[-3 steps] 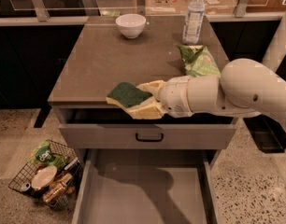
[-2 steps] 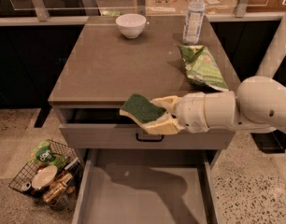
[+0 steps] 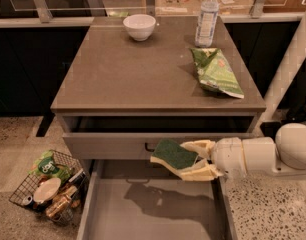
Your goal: Place sponge into middle drawer
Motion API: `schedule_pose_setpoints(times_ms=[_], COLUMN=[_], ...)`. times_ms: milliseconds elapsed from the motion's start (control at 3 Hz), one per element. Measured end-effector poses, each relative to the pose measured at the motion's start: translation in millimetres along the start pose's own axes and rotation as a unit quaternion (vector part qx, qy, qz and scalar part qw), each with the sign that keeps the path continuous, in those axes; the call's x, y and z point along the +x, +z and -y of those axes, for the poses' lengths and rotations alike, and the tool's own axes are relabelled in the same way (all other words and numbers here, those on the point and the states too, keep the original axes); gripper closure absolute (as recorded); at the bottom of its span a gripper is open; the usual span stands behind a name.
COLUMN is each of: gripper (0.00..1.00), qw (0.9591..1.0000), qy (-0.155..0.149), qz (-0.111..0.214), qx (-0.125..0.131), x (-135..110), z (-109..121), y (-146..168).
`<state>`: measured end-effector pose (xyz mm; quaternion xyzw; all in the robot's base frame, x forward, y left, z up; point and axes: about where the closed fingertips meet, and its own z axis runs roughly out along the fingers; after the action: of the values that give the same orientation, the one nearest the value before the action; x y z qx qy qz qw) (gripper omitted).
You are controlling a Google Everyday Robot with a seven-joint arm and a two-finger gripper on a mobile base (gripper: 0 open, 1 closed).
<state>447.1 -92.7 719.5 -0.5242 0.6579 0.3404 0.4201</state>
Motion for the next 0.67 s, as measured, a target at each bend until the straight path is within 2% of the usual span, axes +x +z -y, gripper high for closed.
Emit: schedule_pose_setpoints(times_ms=[333,667], gripper=[1.00,1.00], qw=[0.9993,0.9993], qy=[0.022,0.022], qz=[0.009,0.009], qx=[-0.030,-0.031], x=[48.2,48.1], z=[-19.5,-19.5], y=[0.0,0.1])
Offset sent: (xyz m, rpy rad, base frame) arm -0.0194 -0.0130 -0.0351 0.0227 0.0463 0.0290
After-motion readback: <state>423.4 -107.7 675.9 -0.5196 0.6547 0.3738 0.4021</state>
